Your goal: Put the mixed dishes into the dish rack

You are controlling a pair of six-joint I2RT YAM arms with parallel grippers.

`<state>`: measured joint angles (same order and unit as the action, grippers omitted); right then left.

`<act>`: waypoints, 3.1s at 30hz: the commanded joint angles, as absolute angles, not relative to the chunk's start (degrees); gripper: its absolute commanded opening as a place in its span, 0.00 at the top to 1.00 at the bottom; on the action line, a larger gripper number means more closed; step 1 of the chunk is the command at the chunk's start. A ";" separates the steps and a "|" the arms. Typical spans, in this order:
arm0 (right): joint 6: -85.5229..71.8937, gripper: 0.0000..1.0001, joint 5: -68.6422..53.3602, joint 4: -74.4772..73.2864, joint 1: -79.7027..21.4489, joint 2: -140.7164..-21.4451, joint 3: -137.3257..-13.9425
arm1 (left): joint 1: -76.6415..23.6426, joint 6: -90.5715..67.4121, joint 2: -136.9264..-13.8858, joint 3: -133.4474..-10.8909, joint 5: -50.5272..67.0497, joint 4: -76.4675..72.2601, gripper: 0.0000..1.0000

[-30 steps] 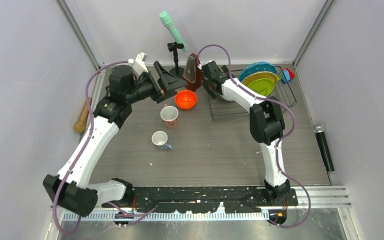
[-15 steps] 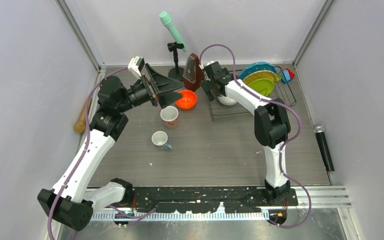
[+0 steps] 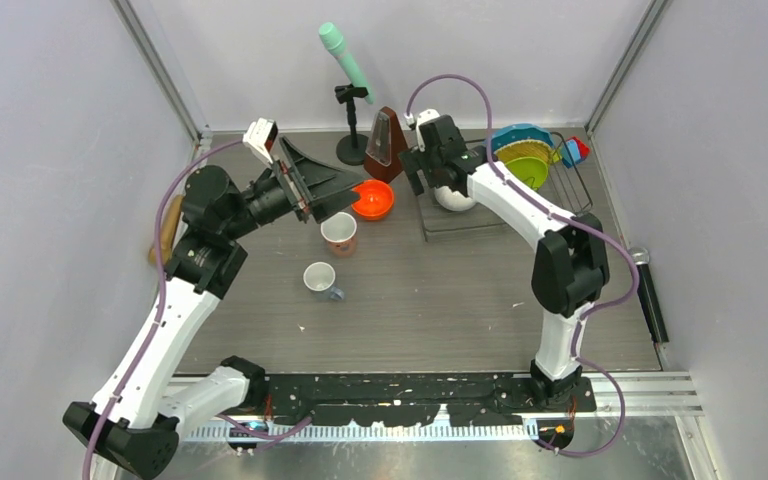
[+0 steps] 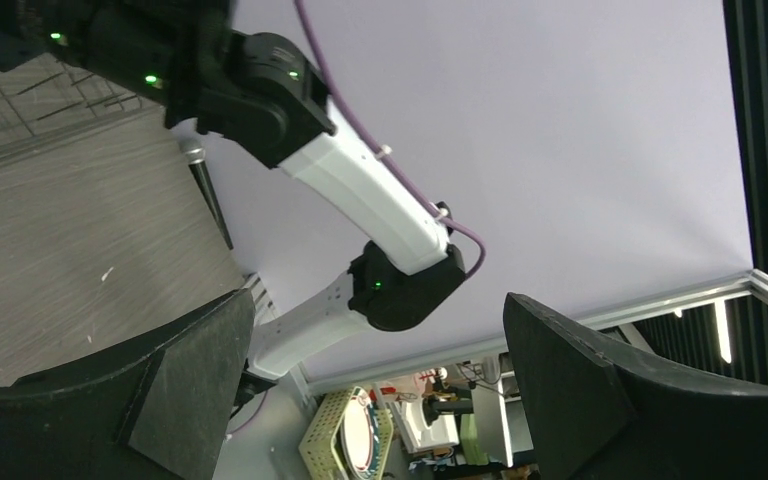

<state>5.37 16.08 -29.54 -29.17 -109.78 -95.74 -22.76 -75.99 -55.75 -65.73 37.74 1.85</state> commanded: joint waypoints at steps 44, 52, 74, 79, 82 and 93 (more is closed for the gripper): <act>-24.33 0.00 4.97 -30.92 -28.92 -78.34 -78.92 | -21.49 -36.12 -75.15 -66.43 -1.72 26.69 0.02; -21.24 0.00 2.29 -30.74 -28.48 -71.75 -73.73 | -19.43 -30.85 -92.75 -84.37 -3.81 30.01 0.22; -18.92 0.00 4.18 -29.44 -28.50 -69.77 -72.53 | -17.67 -30.05 -121.98 -100.90 5.80 29.63 0.48; -19.78 0.00 3.75 -29.01 -28.43 -69.25 -71.60 | -17.67 -30.28 -123.75 -100.83 8.53 27.99 0.88; -20.17 0.00 3.42 -29.11 -28.41 -69.33 -71.17 | -17.47 -29.33 -123.54 -102.25 8.00 30.29 1.00; -22.06 0.00 -1.92 -28.80 -28.48 -71.00 -72.45 | -13.27 -33.01 -106.85 -95.78 18.26 24.77 1.00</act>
<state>-20.29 2.76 -31.70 -28.64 -70.65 -71.00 -14.48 -30.04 -117.49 -96.68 10.94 30.59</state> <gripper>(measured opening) 0.996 0.023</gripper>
